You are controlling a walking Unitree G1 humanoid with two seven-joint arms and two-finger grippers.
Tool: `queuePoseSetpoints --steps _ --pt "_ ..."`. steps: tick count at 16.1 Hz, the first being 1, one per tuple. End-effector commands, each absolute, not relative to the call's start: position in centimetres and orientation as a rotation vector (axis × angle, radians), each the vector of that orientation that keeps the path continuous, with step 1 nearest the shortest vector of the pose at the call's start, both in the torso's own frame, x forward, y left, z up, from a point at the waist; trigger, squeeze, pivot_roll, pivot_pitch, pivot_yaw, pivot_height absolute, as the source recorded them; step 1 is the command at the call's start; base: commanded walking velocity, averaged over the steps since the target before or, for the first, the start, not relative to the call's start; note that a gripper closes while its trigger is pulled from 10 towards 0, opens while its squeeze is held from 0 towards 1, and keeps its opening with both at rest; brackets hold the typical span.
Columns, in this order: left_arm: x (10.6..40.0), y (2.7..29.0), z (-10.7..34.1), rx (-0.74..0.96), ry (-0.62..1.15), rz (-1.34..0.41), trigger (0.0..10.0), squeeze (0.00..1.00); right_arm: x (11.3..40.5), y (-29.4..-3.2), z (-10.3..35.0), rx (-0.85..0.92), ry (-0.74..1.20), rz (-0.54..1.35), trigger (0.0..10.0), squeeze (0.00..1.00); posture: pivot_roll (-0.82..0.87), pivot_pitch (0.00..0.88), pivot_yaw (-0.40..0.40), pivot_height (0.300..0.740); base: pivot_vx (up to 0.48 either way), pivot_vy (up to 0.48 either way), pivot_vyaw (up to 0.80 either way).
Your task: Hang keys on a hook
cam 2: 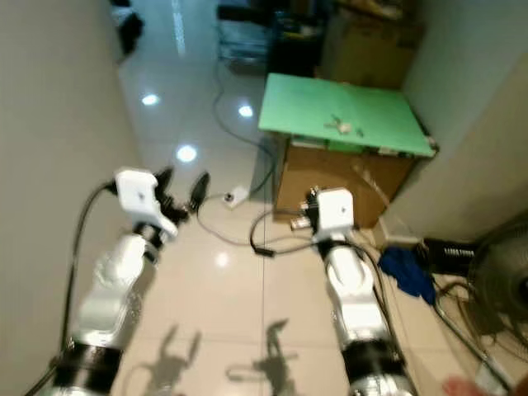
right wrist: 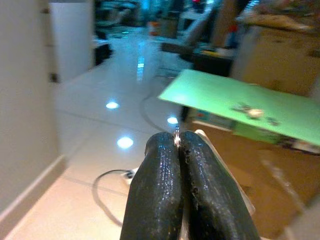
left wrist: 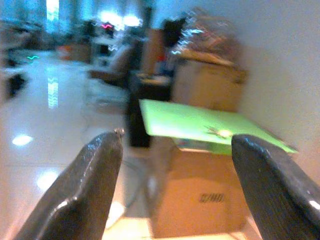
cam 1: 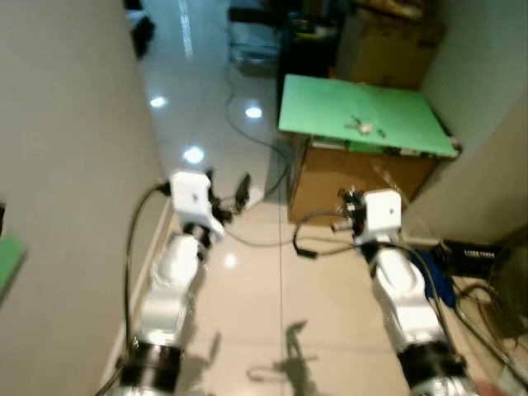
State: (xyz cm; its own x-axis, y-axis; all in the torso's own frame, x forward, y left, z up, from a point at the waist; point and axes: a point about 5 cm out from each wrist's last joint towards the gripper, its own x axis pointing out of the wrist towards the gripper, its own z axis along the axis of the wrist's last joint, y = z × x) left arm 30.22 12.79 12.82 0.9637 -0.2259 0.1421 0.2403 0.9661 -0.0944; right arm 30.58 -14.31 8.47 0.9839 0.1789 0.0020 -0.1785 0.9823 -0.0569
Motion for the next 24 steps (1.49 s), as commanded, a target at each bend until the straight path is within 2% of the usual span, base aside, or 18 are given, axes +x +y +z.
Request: queuePoseSetpoints --steps 1,4,6,7,8,9,10,11,13,14,16,18,24 --pt "30.3 14.0 12.4 -0.121 -0.109 -0.177 10.0 0.00 30.6 -14.1 8.7 -0.040 -0.016 0.192 10.0 0.05 -0.09 0.023 -0.047 0.740 0.000 0.000 0.65" --pt "29.6 19.6 9.9 -0.039 0.003 0.199 10.0 0.00 30.3 -15.3 9.2 -0.006 -0.066 0.132 10.0 0.06 -0.10 0.015 -0.039 0.740 0.000 0.000 0.64" --pt "28.6 21.6 9.7 0.133 0.009 0.283 10.0 0.00 29.9 -15.8 9.1 -0.004 -0.073 0.121 10.0 0.08 -0.08 0.013 -0.041 0.740 0.000 0.000 0.63" --pt "28.4 21.7 9.8 0.156 0.001 0.287 10.0 0.00 29.9 -15.9 9.0 -0.003 -0.072 0.122 10.0 0.08 -0.08 0.012 -0.041 0.740 0.000 0.000 0.63" --pt "25.8 24.3 8.7 0.225 0.047 0.386 10.0 0.00 29.7 -15.8 8.8 0.013 -0.068 0.155 10.0 0.09 -0.07 0.009 -0.045 0.740 0.000 0.000 0.63" --pt "25.1 24.7 8.4 0.210 0.058 0.396 10.0 0.00 29.7 -15.9 8.8 0.019 -0.070 0.157 10.0 0.09 -0.06 0.008 -0.047 0.740 0.000 0.000 0.64" --pt "22.3 25.5 7.5 0.103 0.057 0.360 10.0 0.00 29.5 -16.4 8.9 0.027 -0.075 0.160 10.0 0.11 -0.05 0.007 -0.051 0.740 0.000 0.000 0.63" --pt "21.1 25.1 7.8 0.032 0.015 0.290 10.0 0.00 29.1 -16.7 8.9 0.024 -0.073 0.161 10.0 0.12 -0.04 0.007 -0.055 0.740 0.000 0.000 0.63" --pt "19.5 24.4 8.2 0.033 -0.010 0.199 10.0 0.00 27.8 -16.8 8.9 -0.005 -0.078 0.185 10.0 0.13 -0.02 0.009 -0.067 0.740 0.000 0.000 0.63" --pt "17.9 23.8 8.3 0.046 -0.002 0.156 10.0 0.00 25.9 -16.5 8.8 -0.035 -0.078 0.233 10.0 0.15 -0.01 0.017 -0.076 0.740 0.000 0.000 0.63" --pt "17.1 22.6 8.5 0.045 0.000 0.150 10.0 0.00 24.0 -16.0 8.2 -0.043 -0.040 0.304 10.0 0.17 0.00 0.021 -0.090 0.740 0.000 0.000 0.63" --pt "19.3 21.7 9.4 0.033 -0.034 0.143 10.0 0.00 25.3 -15.7 8.2 -0.031 -0.037 0.304 10.0 0.19 0.00 0.023 -0.088 0.740 0.000 0.000 0.63" --pt "23.2 20.3 11.1 0.036 -0.065 0.129 10.0 0.00 28.0 -15.5 8.2 0.003 -0.015 0.287 10.0 0.19 -0.01 0.028 -0.083 0.740 0.000 0.000 0.61"
